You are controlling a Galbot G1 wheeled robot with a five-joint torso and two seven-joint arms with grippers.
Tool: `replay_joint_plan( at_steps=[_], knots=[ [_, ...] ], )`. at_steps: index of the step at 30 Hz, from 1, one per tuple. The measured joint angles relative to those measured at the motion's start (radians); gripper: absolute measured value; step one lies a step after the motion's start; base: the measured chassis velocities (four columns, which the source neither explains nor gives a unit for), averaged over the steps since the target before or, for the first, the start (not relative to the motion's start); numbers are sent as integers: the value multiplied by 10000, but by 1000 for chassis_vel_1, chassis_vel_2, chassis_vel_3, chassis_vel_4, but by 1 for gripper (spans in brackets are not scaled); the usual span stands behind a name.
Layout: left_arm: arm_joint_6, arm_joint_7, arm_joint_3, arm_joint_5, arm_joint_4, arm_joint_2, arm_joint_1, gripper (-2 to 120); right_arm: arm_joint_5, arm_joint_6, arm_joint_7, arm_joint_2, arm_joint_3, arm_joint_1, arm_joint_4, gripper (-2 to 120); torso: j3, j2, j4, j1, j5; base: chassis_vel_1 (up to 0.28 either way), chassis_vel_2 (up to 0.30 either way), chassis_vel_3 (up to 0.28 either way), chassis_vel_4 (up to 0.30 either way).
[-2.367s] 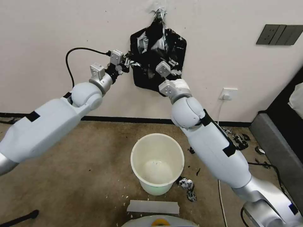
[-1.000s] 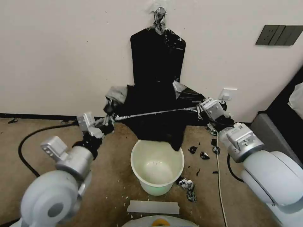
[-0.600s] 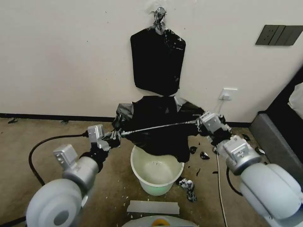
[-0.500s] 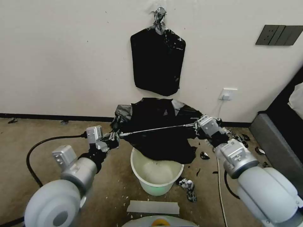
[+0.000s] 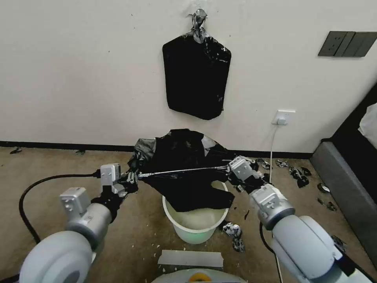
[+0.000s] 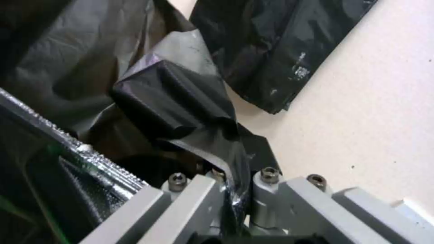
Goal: Place a trash bag onto the trash bin.
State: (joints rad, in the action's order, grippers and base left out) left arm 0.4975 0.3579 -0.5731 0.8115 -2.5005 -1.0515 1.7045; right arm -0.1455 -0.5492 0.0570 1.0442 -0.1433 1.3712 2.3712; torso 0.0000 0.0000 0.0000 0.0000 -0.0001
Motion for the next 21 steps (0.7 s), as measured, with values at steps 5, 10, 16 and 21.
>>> replay_joint_plan(
  at_steps=[5, 10, 16, 21],
  knots=[
    [-193, -153, 194, -656, 3, -248, 739, 0, -418, 250, -3, 71, -206, 689, -81, 0, 0, 0, 0, 0, 0, 0, 0, 0, 0],
    [-282, -300, 360, -978, 10, -374, 1227, 0, -720, 575, -8, 6, -465, 1622, -82, 0, 0, 1, 0, 0, 2, 0, 0, 0, 0],
    [-288, -728, 663, -1421, 522, -480, 1506, 0, -772, 691, -10, 6, -802, 2409, -255, 0, 0, 0, -1, 0, 2, 0, 0, 0, 0],
    [-320, -1019, 884, -1878, 829, -640, 1691, 0, -772, 760, -9, -81, -926, 2768, -386, 0, 0, 0, 0, 0, 2, 0, 0, 0, 0]
  ],
)
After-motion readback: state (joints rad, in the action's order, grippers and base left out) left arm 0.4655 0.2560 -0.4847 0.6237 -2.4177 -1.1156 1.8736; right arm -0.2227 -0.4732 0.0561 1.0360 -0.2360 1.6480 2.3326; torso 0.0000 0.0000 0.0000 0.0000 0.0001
